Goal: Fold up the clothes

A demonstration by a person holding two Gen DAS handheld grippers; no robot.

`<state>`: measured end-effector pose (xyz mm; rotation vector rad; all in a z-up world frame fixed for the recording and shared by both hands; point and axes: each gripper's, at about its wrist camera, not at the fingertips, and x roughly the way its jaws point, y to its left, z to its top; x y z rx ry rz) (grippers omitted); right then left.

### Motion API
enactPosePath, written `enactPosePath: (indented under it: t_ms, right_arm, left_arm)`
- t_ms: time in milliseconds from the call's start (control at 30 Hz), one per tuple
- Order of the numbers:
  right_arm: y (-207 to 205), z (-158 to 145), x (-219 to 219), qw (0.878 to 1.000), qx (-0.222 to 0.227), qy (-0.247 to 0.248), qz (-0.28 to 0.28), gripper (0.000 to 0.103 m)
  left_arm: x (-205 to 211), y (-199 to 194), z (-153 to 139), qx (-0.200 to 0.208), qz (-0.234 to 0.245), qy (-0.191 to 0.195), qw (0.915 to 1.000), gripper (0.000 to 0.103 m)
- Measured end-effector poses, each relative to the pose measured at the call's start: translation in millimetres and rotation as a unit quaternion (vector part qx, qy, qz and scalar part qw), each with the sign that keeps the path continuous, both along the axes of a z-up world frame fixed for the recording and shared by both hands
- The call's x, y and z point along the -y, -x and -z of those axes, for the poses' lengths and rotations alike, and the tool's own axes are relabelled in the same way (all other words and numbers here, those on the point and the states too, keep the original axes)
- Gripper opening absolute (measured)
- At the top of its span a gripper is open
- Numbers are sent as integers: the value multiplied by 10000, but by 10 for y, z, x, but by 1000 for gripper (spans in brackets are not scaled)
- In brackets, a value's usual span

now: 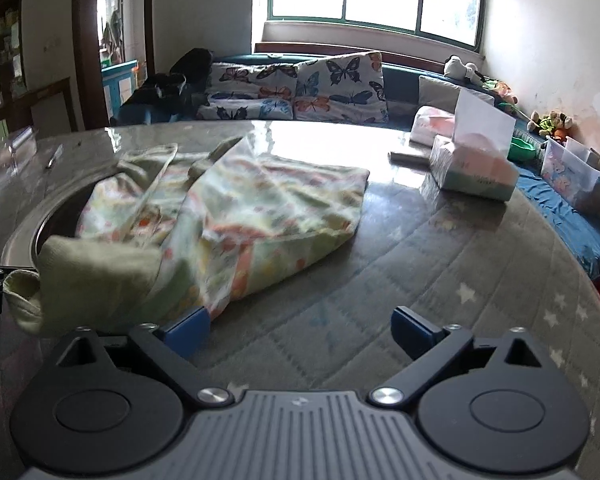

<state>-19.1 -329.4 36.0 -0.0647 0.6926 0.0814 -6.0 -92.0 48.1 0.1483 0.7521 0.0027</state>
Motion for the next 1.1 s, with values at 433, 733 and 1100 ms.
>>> enactPosePath:
  t_ms: [433, 733, 1100]
  right_arm:
    - [-691, -317, -43, 9991, 208, 22, -374, 89]
    - [-1404, -319, -306, 9969, 64, 23, -786, 82]
    - [-2370, -115, -557, 9960, -250, -66, -853, 69]
  left_arm:
    - [79, -336, -245, 328, 282, 264, 9987, 102]
    - [324, -658, -80, 121, 631, 407, 9971, 91]
    - [366, -852, 88, -208, 784, 694, 9943, 68]
